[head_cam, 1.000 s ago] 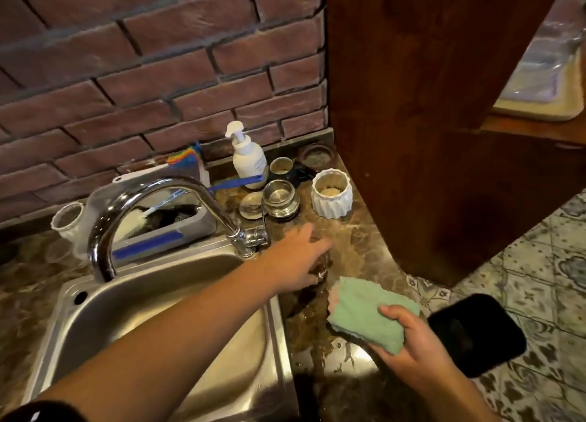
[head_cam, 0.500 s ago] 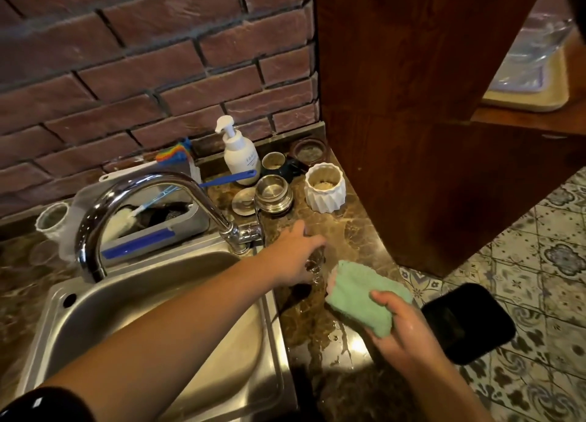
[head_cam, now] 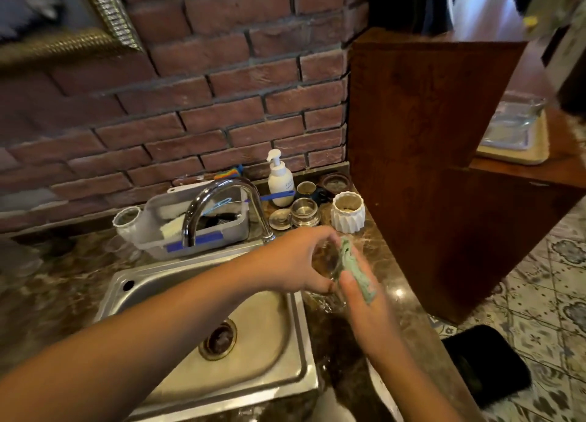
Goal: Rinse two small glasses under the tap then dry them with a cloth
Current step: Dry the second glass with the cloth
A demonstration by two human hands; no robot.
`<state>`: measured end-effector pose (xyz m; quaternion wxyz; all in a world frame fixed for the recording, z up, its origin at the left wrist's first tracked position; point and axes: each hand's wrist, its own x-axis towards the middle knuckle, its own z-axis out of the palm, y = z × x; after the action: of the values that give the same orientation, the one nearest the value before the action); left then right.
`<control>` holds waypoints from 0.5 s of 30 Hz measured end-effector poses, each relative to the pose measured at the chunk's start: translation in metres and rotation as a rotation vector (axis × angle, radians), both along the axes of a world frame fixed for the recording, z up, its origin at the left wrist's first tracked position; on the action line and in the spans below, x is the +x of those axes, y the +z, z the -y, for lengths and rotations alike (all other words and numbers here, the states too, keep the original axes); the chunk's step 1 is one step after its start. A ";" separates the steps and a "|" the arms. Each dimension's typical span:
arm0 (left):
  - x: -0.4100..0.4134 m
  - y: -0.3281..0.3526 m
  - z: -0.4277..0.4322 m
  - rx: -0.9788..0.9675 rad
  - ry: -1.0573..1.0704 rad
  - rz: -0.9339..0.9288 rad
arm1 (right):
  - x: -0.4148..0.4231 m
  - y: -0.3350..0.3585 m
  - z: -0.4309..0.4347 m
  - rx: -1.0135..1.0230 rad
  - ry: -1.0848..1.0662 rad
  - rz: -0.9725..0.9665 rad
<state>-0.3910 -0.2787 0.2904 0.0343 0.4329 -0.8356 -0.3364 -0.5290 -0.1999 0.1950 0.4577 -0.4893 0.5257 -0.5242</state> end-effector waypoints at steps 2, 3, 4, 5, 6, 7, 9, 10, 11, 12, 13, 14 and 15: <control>0.013 0.015 -0.016 -0.022 -0.048 0.021 | 0.006 0.012 -0.002 0.047 0.092 0.070; 0.020 0.022 -0.024 -0.027 -0.073 0.038 | 0.008 0.017 -0.004 0.095 0.141 0.136; 0.028 0.030 -0.032 -0.018 -0.100 0.057 | 0.009 0.019 -0.006 0.163 0.185 0.222; 0.036 0.039 -0.040 0.004 -0.130 0.068 | 0.011 0.021 -0.008 0.236 0.236 0.338; 0.046 0.048 -0.046 0.035 -0.165 0.068 | 0.012 0.021 -0.012 0.299 0.293 0.455; 0.055 0.056 -0.052 0.057 -0.206 0.058 | 0.014 0.020 -0.016 0.332 0.361 0.572; 0.073 0.073 -0.062 0.088 -0.271 0.025 | 0.022 0.022 -0.026 0.347 0.501 0.763; 0.080 0.080 -0.066 0.100 -0.291 0.006 | 0.030 0.025 -0.034 0.322 0.582 0.838; 0.086 0.086 -0.070 0.106 -0.310 -0.006 | 0.040 0.026 -0.041 0.296 0.634 0.888; 0.092 0.092 -0.073 0.097 -0.337 -0.012 | 0.051 0.029 -0.047 0.273 0.642 0.898; 0.097 0.098 -0.076 0.074 -0.367 -0.009 | 0.061 0.031 -0.051 0.237 0.657 0.913; 0.102 0.103 -0.079 0.047 -0.395 -0.004 | 0.069 0.029 -0.053 0.164 0.663 0.949; 0.108 0.108 -0.082 0.029 -0.416 0.003 | 0.071 0.031 -0.055 0.101 0.647 0.951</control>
<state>-0.2829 -0.1966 0.3984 -0.0436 0.2519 -0.9022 -0.3473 -0.4582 -0.1453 0.2255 0.8035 -0.3132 0.1101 -0.4941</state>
